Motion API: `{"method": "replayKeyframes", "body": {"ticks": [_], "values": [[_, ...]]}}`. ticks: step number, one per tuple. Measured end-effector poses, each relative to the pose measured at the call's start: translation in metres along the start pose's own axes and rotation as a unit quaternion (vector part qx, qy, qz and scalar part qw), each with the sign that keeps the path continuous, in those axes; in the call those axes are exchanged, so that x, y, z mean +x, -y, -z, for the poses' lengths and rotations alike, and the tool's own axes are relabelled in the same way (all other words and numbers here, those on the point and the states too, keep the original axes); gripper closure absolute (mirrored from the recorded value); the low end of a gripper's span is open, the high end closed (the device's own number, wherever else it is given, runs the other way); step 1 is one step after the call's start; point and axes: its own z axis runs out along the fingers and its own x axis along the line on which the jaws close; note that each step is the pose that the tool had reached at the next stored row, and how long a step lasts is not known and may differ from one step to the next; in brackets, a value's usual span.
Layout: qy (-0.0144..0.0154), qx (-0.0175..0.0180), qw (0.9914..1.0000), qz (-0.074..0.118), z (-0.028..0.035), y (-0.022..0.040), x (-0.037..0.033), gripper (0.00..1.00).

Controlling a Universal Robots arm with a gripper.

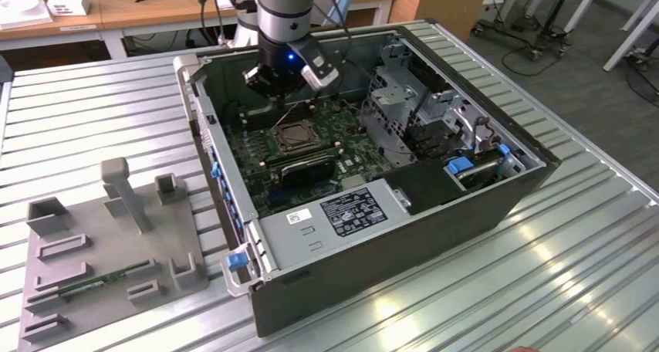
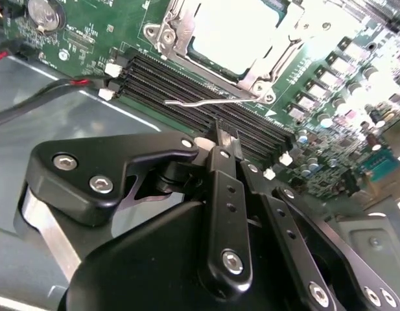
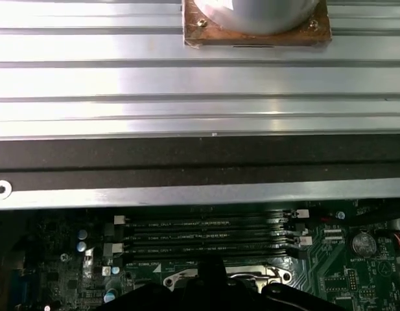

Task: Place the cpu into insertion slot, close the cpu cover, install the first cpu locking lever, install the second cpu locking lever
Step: 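Install the first cpu locking lever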

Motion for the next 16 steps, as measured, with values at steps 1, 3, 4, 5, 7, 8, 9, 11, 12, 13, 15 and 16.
{"method": "replayKeyframes", "body": {"ticks": [1, 3, 4, 5, 7, 8, 9, 11, 12, 13, 15, 16], "values": [[0.0015, 0.0002, 0.99998, -0.006, -0.0002, 0.0001, 0.0, 0.89], [0.0052, 0.0008, 0.99973, -0.023, -0.0007, 0.0002, 0.0, 0.89], [0.0072, 0.0011, 0.99949, -0.031, -0.001, 0.0003, 0.0, 0.89], [0.0092, 0.0014, 0.99916, -0.04, -0.0013, 0.0004, 0.0001, 0.89], [0.0135, 0.002, 0.99821, -0.058, -0.0021, 0.0005, 0.0001, 0.89], [0.0156, 0.0024, 0.99764, -0.067, -0.0024, 0.0006, 0.0001, 0.89], [0.0175, 0.0027, 0.99701, -0.075, -0.0027, 0.0007, 0.0001, 0.89], [0.0207, 0.0032, 0.99576, -0.09, -0.0031, 0.0008, 0.0002, 0.89], [0.0215, 0.0034, 0.99546, -0.093, -0.0032, 0.0008, 0.0001, 0.89], [0.0216, 0.0033, 0.99541, -0.093, -0.0032, 0.0008, 0.0001, 0.89], [0.0217, 0.0033, 0.9954, -0.093, -0.0032, 0.0008, 0.0002, 0.89], [0.0217, 0.0033, 0.9954, -0.093, -0.0032, 0.0008, 0.0002, 0.89]]}}
